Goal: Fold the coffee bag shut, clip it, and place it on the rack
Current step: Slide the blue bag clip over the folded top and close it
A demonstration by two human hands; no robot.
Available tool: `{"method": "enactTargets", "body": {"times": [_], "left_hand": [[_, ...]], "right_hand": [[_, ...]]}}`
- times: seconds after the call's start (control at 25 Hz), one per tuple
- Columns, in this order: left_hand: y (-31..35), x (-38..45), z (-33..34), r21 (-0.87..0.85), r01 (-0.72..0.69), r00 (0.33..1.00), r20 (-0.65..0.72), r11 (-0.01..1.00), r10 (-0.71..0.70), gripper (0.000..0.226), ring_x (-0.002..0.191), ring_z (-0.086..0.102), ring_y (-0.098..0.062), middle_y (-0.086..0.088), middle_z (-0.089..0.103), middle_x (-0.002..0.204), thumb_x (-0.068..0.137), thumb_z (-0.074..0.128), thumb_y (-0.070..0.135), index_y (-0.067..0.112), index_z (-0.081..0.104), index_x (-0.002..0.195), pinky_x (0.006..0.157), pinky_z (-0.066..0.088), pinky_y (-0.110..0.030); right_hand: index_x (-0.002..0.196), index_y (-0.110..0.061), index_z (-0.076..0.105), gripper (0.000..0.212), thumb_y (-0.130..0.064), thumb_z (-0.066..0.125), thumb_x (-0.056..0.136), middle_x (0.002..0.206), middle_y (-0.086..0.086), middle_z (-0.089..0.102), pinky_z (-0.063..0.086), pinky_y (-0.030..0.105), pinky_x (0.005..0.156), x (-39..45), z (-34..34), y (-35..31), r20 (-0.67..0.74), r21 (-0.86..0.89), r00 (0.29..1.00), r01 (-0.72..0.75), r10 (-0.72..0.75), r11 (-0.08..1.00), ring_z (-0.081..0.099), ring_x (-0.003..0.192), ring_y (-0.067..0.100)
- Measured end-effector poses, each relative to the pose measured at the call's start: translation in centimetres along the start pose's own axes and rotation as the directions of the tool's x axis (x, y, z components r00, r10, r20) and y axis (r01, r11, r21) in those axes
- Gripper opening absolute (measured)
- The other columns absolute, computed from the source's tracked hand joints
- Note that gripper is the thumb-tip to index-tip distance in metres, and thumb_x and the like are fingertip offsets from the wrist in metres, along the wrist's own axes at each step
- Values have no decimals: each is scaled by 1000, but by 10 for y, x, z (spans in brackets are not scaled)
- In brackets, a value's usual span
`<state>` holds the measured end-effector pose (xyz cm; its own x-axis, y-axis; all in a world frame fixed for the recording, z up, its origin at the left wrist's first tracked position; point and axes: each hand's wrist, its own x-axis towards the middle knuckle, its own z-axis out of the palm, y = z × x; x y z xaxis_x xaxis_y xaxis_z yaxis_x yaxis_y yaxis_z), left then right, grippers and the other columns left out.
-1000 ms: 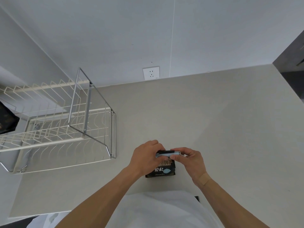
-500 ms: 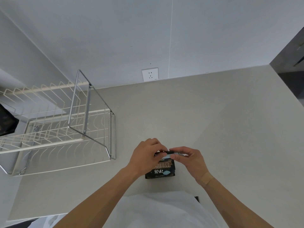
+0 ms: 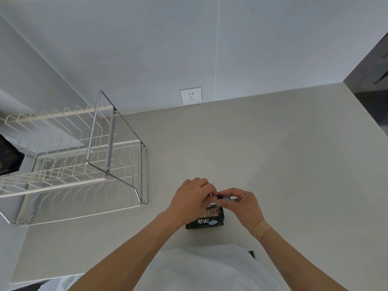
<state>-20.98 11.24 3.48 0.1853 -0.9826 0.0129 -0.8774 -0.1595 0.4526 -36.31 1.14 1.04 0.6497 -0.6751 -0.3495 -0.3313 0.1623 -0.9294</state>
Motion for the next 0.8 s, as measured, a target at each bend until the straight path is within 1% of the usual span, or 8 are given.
{"method": "enactTargets", "body": {"times": [0.16, 0.24, 0.32, 0.36, 0.48, 0.6, 0.68, 0.8], "left_hand": [[1, 1, 0, 68, -54, 999, 8, 996, 53, 12, 87, 53, -18, 2, 64, 93, 96, 54, 25, 18, 64, 98, 76, 41, -30], [3, -3, 1, 16, -37, 999, -11, 999, 37, 9, 83, 50, -17, 3, 62, 90, 95, 54, 20, 18, 62, 94, 72, 35, -26], [4, -6, 1, -30, -14, 999, -32, 999, 13, 8, 80, 49, -16, 3, 61, 88, 94, 54, 17, 18, 62, 91, 71, 29, -23], [3, -7, 0, -47, -5, 999, -39, 999, 3, 9, 80, 48, -15, 4, 61, 88, 94, 54, 16, 18, 62, 90, 71, 27, -22], [1, -10, 0, -83, 17, 998, -53, 996, -22, 8, 79, 47, -12, 6, 61, 86, 91, 57, 13, 18, 62, 87, 70, 25, -20], [-1, -10, 1, -90, 25, 998, -53, 996, -30, 9, 79, 48, -14, 6, 62, 86, 91, 58, 12, 18, 62, 87, 71, 26, -21], [-1, -10, 1, -87, 24, 998, -49, 996, -28, 8, 79, 50, -14, 5, 63, 87, 92, 58, 14, 17, 64, 88, 72, 27, -21], [-1, -8, -1, -101, 20, 999, -23, 995, -22, 10, 82, 52, -12, 6, 64, 89, 94, 58, 24, 20, 67, 92, 72, 30, -22]], "right_hand": [[82, -23, 80, 16, -13, 84, 70, 81, -3, 79, 58, 32, 78, 1, 0, -1, -2, 6, 1000, -9, 9, 1000, 72, 81, 15], [80, -26, 80, 17, -14, 85, 68, 81, -6, 78, 57, 26, 75, 1, 0, -1, 16, 10, 1000, -20, 19, 1000, 71, 79, 10], [78, -30, 80, 18, -17, 85, 68, 80, -12, 77, 50, 16, 71, 1, 0, 5, 19, -29, 999, -26, 27, 999, 66, 76, 0], [78, -31, 80, 17, -19, 86, 67, 80, -13, 76, 47, 15, 70, 1, 0, 8, 6, -51, 999, -35, 35, 998, 63, 77, -2], [80, -27, 78, 19, -22, 87, 65, 94, -9, 69, 41, 12, 76, -1, 5, 20, -44, -105, 998, -59, 55, 993, 58, 92, 1], [75, -29, 75, 16, -23, 87, 66, 92, -9, 68, 36, 3, 73, 4, 6, 25, -18, -188, 1000, -3, -1, 982, 52, 99, 8], [73, -32, 73, 16, -27, 86, 66, 92, -9, 67, 36, 4, 72, 8, 4, 24, 18, -246, 1000, 24, -20, 969, 50, 97, 10], [75, -36, 71, 18, -31, 86, 66, 93, -11, 66, 37, 13, 72, 9, 1, 22, 30, -295, 1000, 5, 4, 956, 53, 96, 12]]}}
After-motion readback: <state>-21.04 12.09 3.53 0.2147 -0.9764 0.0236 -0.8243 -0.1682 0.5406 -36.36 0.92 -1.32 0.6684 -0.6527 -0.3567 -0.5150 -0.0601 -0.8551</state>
